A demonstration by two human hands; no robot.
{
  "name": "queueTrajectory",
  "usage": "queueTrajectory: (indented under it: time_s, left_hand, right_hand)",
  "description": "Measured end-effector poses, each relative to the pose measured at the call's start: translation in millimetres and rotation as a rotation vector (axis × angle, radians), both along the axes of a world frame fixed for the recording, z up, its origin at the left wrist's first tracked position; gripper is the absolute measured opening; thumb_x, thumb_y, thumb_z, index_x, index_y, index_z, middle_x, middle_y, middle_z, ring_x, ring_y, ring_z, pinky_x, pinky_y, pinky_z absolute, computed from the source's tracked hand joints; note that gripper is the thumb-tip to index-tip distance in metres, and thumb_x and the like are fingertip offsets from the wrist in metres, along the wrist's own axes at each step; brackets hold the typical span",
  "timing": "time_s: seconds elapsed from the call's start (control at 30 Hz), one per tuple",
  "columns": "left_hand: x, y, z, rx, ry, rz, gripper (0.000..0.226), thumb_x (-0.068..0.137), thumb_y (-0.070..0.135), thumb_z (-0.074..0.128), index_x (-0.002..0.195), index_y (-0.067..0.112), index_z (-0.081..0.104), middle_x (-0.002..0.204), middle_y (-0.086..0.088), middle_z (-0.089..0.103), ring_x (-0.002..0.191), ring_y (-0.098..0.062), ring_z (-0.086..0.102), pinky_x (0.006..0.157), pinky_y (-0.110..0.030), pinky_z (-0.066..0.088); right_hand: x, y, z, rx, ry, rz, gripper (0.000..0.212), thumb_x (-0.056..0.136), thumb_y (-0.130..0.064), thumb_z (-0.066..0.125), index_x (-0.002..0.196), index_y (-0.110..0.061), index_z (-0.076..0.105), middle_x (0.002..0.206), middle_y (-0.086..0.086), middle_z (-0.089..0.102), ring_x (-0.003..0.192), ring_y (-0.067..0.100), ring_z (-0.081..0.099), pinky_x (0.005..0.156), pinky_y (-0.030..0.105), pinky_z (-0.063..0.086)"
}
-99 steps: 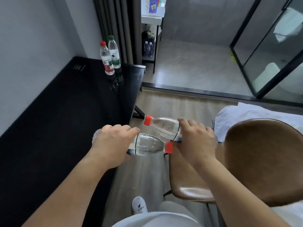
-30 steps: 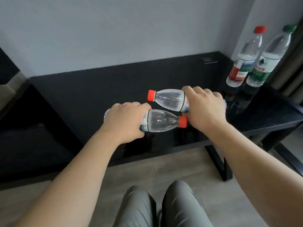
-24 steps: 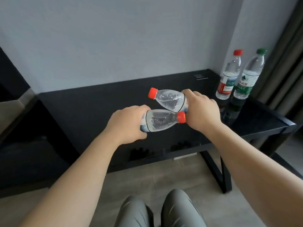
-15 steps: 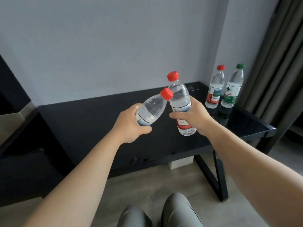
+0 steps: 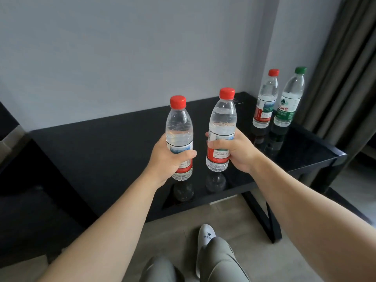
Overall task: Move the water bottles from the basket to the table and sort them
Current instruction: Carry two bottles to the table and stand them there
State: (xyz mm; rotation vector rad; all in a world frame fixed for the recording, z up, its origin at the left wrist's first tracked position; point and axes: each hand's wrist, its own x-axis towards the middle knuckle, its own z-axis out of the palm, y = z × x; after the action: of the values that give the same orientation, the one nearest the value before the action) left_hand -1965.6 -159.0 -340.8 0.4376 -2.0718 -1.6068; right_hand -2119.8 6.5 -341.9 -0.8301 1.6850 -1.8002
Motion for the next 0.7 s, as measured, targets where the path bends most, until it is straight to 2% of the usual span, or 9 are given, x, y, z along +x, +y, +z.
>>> queueTrajectory:
  time_s: [0.17,0.4,0.47,0.6,0.7]
  left_hand:
    - [-12,1,-19,0.019,0.005,0.071,0.057,0.065,0.024,0.090,0.116,0.021,0.066,0.106,-0.001,0.075,0.102,-0.022,0.073,0.093,-0.051,0.059]
    - [-19,6,-32,-0.006,0.021,0.098,0.050,0.073,0.010,0.090,0.110,0.030,0.064,0.101,0.007,0.074,0.098,-0.013,0.072,0.085,-0.033,0.059]
    - [-19,8,-35,-0.018,0.026,0.110,0.049,0.074,0.009,0.089,0.109,0.031,0.063,0.099,0.012,0.073,0.097,-0.010,0.071,0.082,-0.028,0.058]
    - [-18,6,-38,-0.001,0.016,0.115,0.048,0.074,0.009,0.089,0.109,0.029,0.064,0.098,0.010,0.073,0.096,-0.012,0.071,0.084,-0.032,0.059]
    - [-17,7,-36,-0.046,-0.026,0.119,0.052,0.073,0.017,0.091,0.111,0.035,0.061,0.100,0.012,0.072,0.096,-0.004,0.069,0.086,-0.031,0.058]
  right_hand:
    - [-8,-2,-14,0.037,-0.001,0.015,0.059,0.068,-0.011,0.082,0.123,-0.010,0.062,0.107,0.006,0.073,0.100,0.023,0.073,0.086,0.036,0.058]
    - [-16,0,-28,0.085,0.053,0.044,0.060,0.063,-0.019,0.087,0.119,-0.014,0.064,0.107,0.006,0.072,0.106,0.028,0.070,0.099,0.051,0.056]
    - [-17,0,-30,0.103,0.070,0.053,0.064,0.060,-0.025,0.088,0.119,-0.015,0.064,0.108,0.006,0.072,0.108,0.029,0.069,0.100,0.052,0.055]
    - [-19,1,-31,0.123,0.081,0.078,0.067,0.059,-0.029,0.087,0.120,-0.015,0.064,0.110,0.008,0.071,0.109,0.029,0.069,0.103,0.053,0.054]
    - [-17,3,-26,0.147,0.091,0.087,0.071,0.059,-0.031,0.088,0.124,-0.016,0.062,0.112,0.009,0.071,0.111,0.029,0.068,0.104,0.056,0.053]
